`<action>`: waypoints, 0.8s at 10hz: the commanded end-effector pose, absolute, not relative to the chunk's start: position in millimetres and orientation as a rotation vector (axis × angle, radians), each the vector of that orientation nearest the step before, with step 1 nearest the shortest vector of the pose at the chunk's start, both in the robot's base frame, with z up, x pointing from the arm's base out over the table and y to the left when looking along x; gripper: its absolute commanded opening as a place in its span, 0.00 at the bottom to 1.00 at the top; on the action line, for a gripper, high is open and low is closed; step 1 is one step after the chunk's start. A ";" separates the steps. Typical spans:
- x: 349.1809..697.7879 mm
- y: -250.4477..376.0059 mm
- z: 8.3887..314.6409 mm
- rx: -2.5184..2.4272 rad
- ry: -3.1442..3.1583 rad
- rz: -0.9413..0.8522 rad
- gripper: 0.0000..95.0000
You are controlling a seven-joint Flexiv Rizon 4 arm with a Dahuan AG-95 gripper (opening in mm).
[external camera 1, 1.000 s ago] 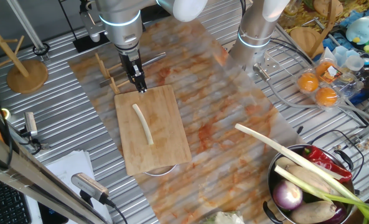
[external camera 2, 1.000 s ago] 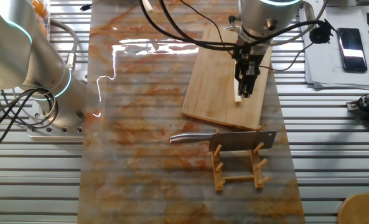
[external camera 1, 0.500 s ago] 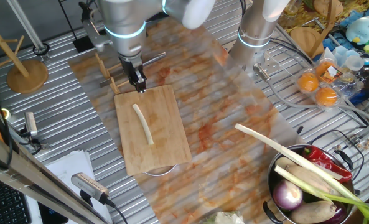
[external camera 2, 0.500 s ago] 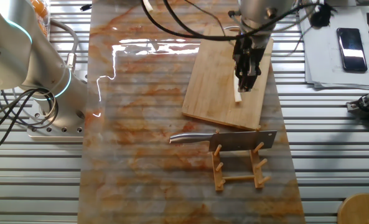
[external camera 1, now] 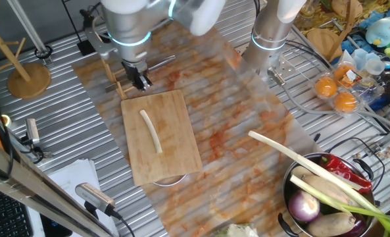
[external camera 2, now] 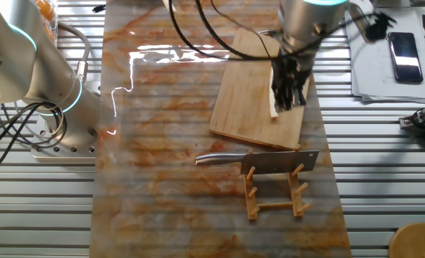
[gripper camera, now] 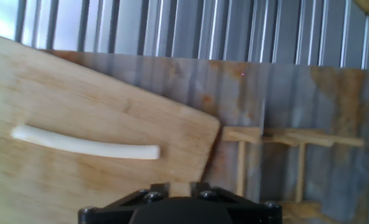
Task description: Chop the scallions
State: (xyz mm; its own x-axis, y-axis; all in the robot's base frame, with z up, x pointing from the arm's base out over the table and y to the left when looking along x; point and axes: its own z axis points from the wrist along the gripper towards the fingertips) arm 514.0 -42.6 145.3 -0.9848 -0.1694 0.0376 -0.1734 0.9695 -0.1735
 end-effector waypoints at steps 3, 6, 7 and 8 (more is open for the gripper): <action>528.3 -59.7 135.4 0.238 -3.072 0.451 0.00; 528.7 -69.4 125.5 0.234 -3.066 0.473 0.00; 527.2 -76.2 122.6 0.266 -3.059 0.471 0.00; 526.1 -80.5 121.8 0.274 -3.060 0.470 0.00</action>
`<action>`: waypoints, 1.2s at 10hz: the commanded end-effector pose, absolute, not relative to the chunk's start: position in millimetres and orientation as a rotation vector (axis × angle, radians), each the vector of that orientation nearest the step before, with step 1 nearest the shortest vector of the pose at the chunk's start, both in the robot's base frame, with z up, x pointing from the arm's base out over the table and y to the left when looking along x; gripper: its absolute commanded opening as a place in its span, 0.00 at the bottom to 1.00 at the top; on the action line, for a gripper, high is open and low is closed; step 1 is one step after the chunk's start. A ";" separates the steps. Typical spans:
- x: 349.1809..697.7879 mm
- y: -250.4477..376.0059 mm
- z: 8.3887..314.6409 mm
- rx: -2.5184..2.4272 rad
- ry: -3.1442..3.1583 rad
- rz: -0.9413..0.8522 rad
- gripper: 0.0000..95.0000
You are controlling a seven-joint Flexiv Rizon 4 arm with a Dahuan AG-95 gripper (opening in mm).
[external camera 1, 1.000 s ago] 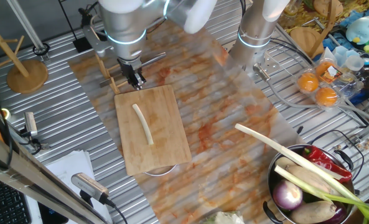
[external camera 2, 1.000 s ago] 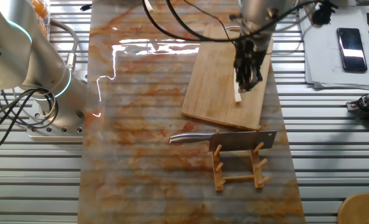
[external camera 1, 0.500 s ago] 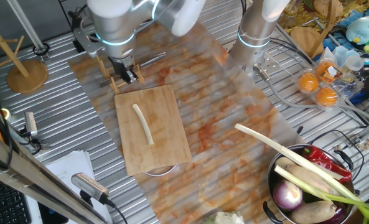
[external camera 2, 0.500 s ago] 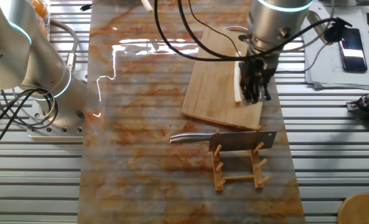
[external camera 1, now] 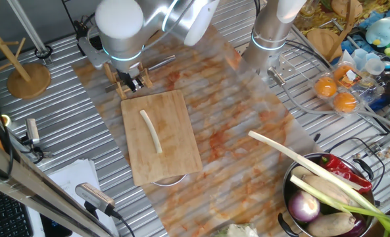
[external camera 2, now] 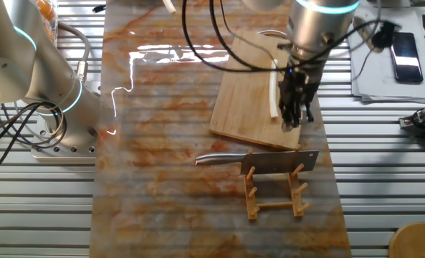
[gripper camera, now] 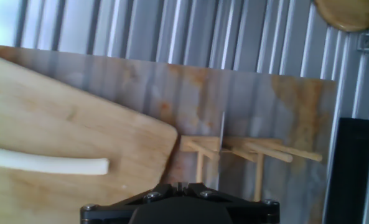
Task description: Chop the scallions
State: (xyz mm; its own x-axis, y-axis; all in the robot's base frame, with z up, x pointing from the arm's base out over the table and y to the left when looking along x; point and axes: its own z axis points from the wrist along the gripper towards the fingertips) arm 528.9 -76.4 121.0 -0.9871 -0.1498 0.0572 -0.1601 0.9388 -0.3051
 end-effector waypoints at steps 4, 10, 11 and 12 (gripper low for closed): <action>528.3 -82.4 120.5 0.282 -3.071 0.445 0.00; 542.7 -79.1 129.2 0.264 -3.037 0.430 0.00; 540.8 -81.6 130.8 0.271 -3.037 0.429 0.00; 539.1 -85.1 132.9 0.271 -3.045 0.424 0.00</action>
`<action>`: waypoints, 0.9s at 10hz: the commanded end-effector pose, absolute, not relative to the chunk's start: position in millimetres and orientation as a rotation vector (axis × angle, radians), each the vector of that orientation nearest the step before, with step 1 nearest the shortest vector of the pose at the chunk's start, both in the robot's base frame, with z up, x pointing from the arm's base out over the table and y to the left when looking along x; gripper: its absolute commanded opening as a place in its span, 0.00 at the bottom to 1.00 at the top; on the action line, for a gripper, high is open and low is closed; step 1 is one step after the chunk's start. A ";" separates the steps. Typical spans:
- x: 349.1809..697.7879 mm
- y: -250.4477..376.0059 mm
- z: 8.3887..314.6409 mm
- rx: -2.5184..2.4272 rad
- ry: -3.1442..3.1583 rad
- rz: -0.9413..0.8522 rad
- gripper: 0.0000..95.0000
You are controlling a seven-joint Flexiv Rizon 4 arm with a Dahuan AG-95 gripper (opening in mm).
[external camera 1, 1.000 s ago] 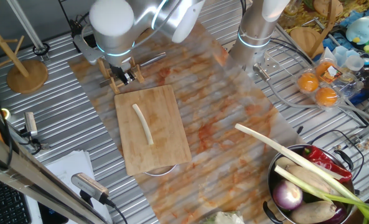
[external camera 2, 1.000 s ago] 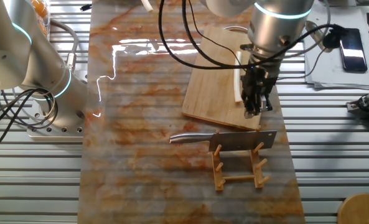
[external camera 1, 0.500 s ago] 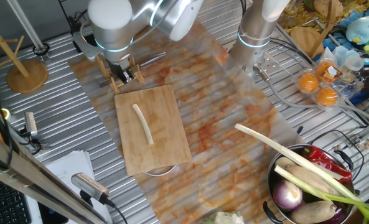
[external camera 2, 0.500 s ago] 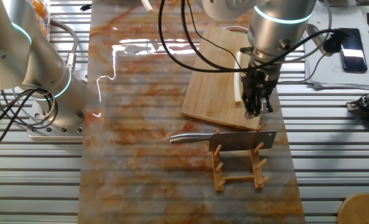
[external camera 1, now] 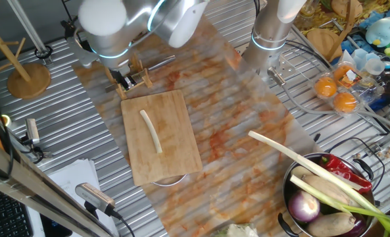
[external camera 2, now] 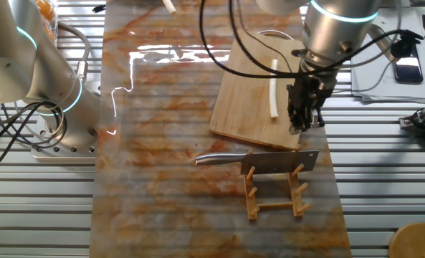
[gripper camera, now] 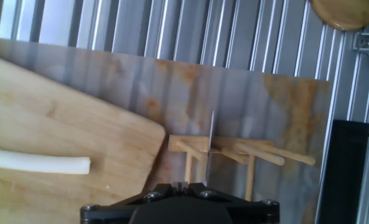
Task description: Chop the scallions
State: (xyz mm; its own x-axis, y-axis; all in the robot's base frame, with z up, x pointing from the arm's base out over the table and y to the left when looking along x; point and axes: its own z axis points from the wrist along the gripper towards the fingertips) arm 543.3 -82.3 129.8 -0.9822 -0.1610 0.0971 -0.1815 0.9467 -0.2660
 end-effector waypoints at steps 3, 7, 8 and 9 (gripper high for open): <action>533.7 -104.4 121.4 0.256 -3.048 0.433 0.20; 519.0 -112.4 107.5 0.270 -3.083 0.436 0.20; 519.0 -112.4 107.5 0.270 -3.083 0.436 0.20; 519.0 -112.4 107.5 0.270 -3.083 0.436 0.20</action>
